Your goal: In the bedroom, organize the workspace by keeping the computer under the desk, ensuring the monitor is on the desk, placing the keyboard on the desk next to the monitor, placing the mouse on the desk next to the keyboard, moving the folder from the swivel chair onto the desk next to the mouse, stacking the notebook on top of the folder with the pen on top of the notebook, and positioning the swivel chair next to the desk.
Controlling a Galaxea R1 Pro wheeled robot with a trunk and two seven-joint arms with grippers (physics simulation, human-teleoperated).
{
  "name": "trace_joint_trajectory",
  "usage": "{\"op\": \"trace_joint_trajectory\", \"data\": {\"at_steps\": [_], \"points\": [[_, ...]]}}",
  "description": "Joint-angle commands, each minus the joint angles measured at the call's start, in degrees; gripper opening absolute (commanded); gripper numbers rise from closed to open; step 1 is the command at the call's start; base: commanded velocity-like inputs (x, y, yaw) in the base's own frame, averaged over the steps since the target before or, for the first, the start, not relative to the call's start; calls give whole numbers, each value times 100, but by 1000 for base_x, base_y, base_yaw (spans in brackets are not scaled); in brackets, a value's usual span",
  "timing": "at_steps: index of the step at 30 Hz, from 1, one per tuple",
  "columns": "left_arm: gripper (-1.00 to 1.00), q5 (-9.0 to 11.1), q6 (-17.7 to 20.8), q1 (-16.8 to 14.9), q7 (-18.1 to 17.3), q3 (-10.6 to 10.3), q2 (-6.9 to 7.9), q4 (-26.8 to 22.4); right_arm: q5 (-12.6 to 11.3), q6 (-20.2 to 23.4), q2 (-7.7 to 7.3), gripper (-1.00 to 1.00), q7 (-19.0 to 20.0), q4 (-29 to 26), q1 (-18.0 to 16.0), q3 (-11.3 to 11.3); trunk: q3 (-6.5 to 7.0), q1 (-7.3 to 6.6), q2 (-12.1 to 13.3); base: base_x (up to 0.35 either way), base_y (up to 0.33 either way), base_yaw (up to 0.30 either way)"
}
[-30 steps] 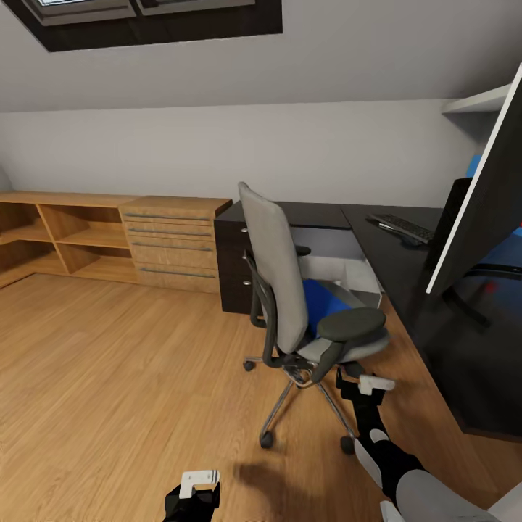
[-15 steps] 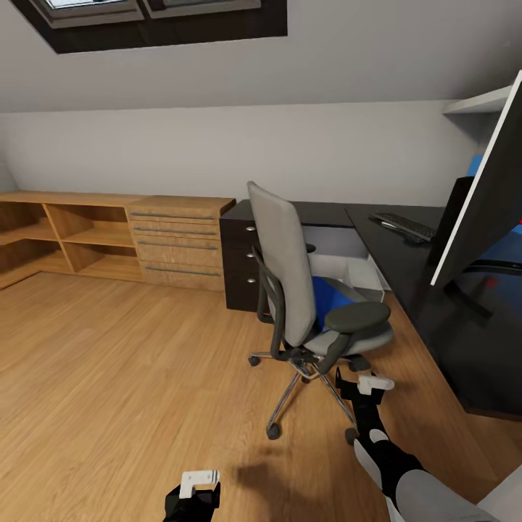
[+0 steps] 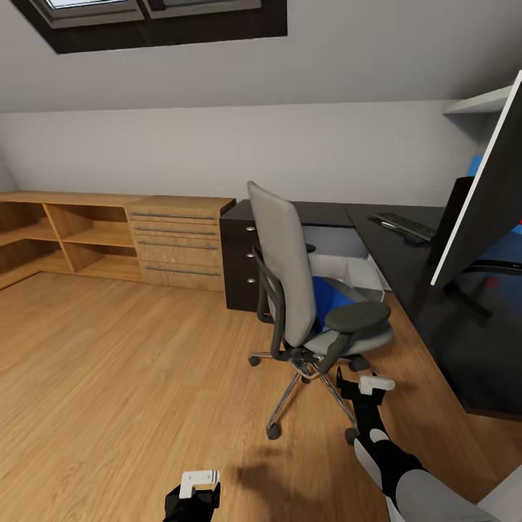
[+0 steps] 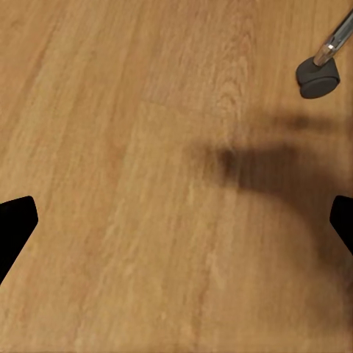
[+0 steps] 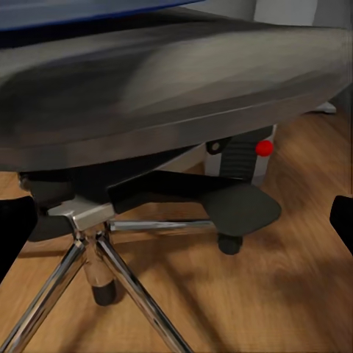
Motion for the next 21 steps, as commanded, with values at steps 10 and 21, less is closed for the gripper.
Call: {"op": "trace_joint_trajectory", "data": {"at_steps": [10,21], "points": [[100,30,12,-1,42,-27,4,-6,-76,-2,-36,100,-502,-57,-5,18,-5,-1,-2,0,0,0],[100,30,12,-1,40,-28,4,-6,-70,25,-70,100,-978,-361,-5,13,-5,-1,-2,0,0,0]]}}
